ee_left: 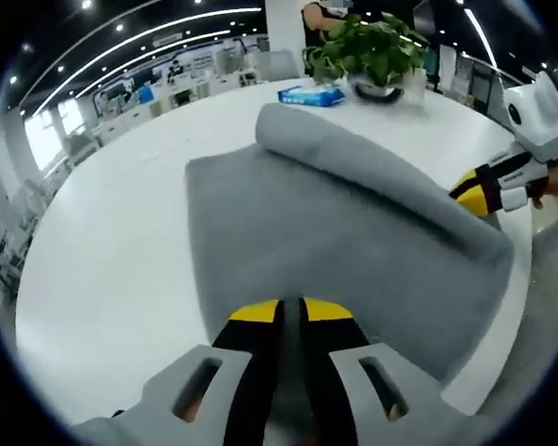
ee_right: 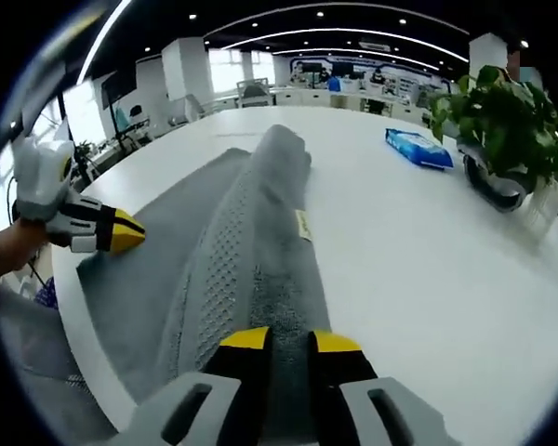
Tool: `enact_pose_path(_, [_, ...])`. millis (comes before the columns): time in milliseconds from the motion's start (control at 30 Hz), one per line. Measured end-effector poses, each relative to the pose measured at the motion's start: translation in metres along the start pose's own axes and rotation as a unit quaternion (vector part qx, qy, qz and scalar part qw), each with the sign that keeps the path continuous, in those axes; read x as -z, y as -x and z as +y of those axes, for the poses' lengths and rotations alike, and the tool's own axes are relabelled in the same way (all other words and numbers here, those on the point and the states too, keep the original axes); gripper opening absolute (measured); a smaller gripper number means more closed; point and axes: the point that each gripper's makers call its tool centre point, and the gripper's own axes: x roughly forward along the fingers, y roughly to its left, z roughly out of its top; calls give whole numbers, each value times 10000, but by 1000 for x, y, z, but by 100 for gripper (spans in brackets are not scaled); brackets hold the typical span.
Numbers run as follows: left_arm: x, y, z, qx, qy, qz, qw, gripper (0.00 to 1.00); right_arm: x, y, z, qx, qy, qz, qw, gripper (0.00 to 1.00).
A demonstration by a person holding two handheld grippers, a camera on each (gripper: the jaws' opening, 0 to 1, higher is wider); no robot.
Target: Open the folded towel by lifting each exposed corner and separating the folded layers until the towel lies flat within the target outline without major curled edges
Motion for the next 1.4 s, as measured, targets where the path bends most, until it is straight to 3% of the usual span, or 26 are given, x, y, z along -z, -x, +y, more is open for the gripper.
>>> enact_pose_path(200, [1, 1, 3, 6, 129, -187, 9997, 7, 1, -1, 2, 105, 209, 27, 9997, 10])
enact_pose_path(333, [2, 2, 6, -4, 519, -285, 9982, 7, 1, 0, 0, 124, 263, 32, 9996, 9])
enact_pose_path(1000, [15, 14, 18, -224, 780, -280, 9963, 7, 14, 13, -21, 549, 227, 304, 9978, 6])
enact_pose_path(1400, [22, 21, 24, -275, 825, -247, 9959, 7, 20, 19, -24, 671, 293, 464, 9962, 6])
